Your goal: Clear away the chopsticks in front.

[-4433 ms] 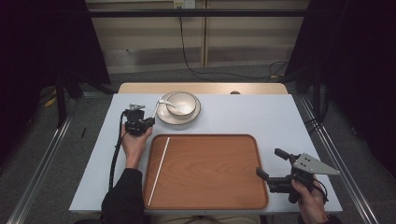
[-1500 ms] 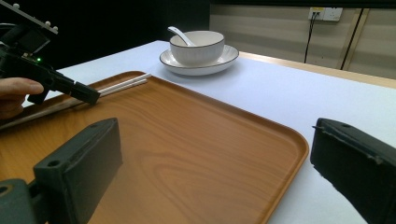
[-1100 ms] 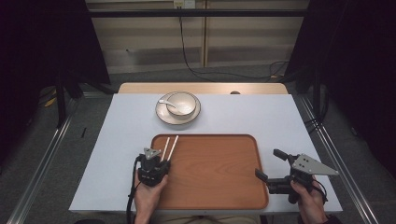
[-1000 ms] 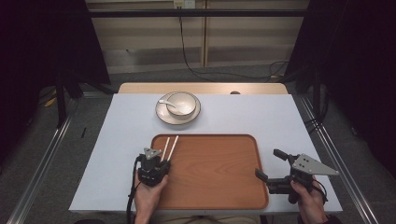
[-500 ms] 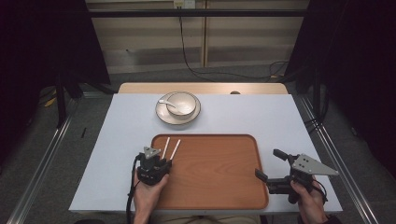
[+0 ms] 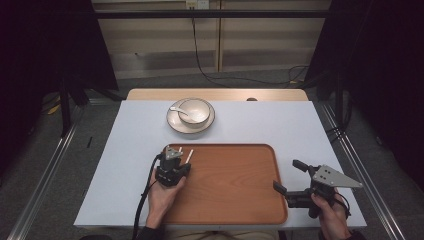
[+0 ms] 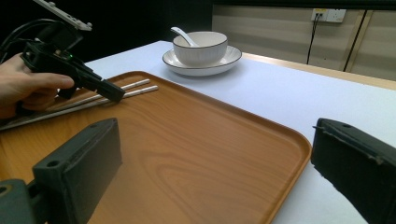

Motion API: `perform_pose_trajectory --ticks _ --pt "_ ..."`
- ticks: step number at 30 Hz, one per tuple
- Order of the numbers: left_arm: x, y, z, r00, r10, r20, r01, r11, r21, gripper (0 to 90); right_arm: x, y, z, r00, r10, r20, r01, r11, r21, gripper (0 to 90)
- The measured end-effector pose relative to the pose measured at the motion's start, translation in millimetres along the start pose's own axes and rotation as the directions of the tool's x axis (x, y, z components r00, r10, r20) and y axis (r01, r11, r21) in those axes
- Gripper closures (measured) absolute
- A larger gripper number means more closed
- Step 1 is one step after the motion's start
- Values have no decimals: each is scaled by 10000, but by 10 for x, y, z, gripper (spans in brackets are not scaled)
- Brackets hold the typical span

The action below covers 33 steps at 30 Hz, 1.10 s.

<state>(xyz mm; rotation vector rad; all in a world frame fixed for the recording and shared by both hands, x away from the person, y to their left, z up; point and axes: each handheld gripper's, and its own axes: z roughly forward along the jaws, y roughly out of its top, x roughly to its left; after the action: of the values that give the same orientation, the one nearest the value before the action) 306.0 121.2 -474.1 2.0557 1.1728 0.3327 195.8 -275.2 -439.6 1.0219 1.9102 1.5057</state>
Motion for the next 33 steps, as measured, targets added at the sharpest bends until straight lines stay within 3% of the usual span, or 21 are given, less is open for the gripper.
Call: perform_pose_trajectory --ticks 5,10,13,15,19,23,33 --pt "74 0 -27 9987 -336 -391 339 9994 77 900 0 -1 0 10000 3 -4 -3 10000 0 16" --pt "102 -16 -67 9954 -333 -899 344 9994 107 900 9 1 2 10000 48 -25 -48 10000 7 15" --pt "122 -23 -74 9944 -375 -991 386 9992 97 900 12 1 2 10000 40 -25 -40 10000 23 15" --pt "132 -29 -74 9952 -470 -859 477 9988 61 900 7 0 0 10000 45 -25 -45 10000 9 15" --pt "137 -29 -76 9928 -545 -1065 550 9985 19 900 3 -1 -2 10000 27 -14 -27 10000 8 15" --pt "146 -32 -87 9937 -344 -1069 358 9993 121 900 2 -1 -2 10000 28 -10 -28 10000 5 15" --pt "166 -31 -99 9949 -302 -963 322 9993 197 900 1 -1 -1 10000 16 -1 -16 10000 5 15"
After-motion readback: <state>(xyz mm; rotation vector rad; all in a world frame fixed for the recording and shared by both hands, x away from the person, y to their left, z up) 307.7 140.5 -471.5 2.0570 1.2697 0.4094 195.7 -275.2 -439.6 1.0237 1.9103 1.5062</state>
